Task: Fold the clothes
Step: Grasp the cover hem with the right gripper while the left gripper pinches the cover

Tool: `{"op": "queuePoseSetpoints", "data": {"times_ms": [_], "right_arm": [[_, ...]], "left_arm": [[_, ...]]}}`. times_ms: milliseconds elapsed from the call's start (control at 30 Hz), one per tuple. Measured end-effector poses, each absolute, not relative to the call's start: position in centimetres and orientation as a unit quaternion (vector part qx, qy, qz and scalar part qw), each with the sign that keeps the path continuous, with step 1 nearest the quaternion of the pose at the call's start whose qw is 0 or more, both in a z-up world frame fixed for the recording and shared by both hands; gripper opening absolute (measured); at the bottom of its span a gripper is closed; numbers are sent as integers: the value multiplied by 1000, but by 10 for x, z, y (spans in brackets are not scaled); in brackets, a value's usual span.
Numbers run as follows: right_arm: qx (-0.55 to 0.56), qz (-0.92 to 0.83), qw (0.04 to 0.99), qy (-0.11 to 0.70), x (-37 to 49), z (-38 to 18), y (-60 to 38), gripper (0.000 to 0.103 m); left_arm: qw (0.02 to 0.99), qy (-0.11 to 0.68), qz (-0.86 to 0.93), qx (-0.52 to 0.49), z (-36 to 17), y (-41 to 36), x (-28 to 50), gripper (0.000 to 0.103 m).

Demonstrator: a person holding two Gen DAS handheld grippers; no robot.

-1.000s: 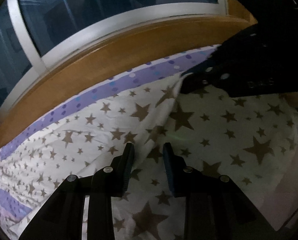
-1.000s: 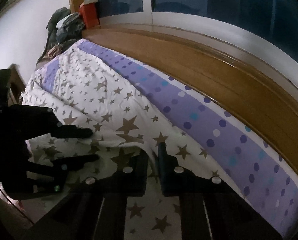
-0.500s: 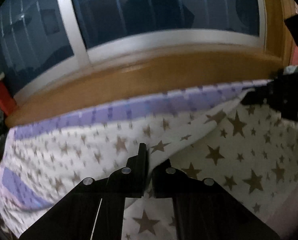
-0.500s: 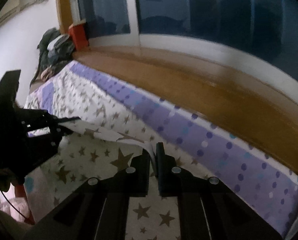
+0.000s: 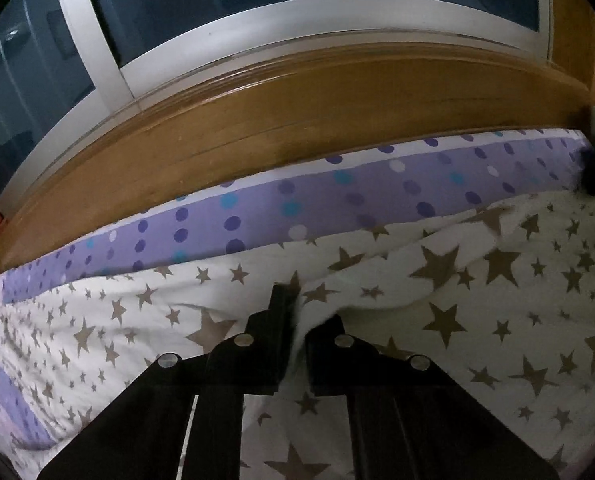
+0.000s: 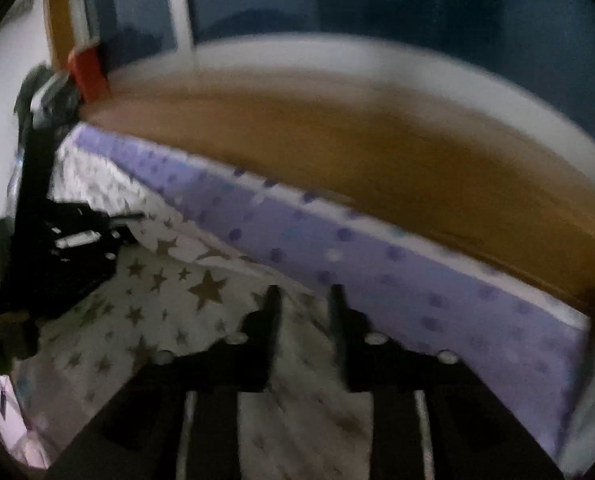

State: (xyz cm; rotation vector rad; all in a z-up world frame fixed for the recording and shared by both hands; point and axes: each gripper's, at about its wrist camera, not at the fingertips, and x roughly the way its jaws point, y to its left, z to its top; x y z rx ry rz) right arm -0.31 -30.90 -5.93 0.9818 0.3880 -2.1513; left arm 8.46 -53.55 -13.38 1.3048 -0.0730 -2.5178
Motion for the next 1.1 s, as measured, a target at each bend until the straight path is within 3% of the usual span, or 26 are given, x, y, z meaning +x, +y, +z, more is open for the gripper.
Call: {"op": "queuePoseSetpoints", "data": {"times_ms": [33, 267, 567, 600, 633, 667, 867, 1000, 1067, 1100], "right_arm": [[378, -845, 350, 141, -2, -53, -290, 40], [428, -860, 266, 81, -17, -67, -197, 40], [436, -861, 249, 82, -10, -99, -194, 40], [434, -863, 247, 75, -8, -98, -191, 38], [432, -865, 244, 71, -6, -98, -189, 17], [431, -867, 239, 72, -5, -98, -188, 15], [406, -893, 192, 34, -2, -84, -167, 15], [427, -886, 172, 61, -14, -100, -170, 15], [430, -884, 165, 75, -16, -101, -174, 19], [432, -884, 161, 82, -16, -99, -175, 27]], "left_arm": [[152, -22, -877, 456, -132, -535, 85, 7], [142, -12, -872, 469, -125, -535, 84, 7], [136, -24, -867, 478, -121, -532, 81, 7], [136, -23, -867, 479, -121, -532, 81, 7], [135, -23, -867, 479, -121, -532, 81, 7], [134, -23, -867, 480, -119, -532, 81, 7], [115, -21, -875, 471, -106, -529, 77, 7], [110, -24, -864, 490, -120, -525, 62, 7], [111, -25, -860, 498, -126, -523, 58, 7], [113, -25, -860, 497, -126, -523, 59, 8]]}}
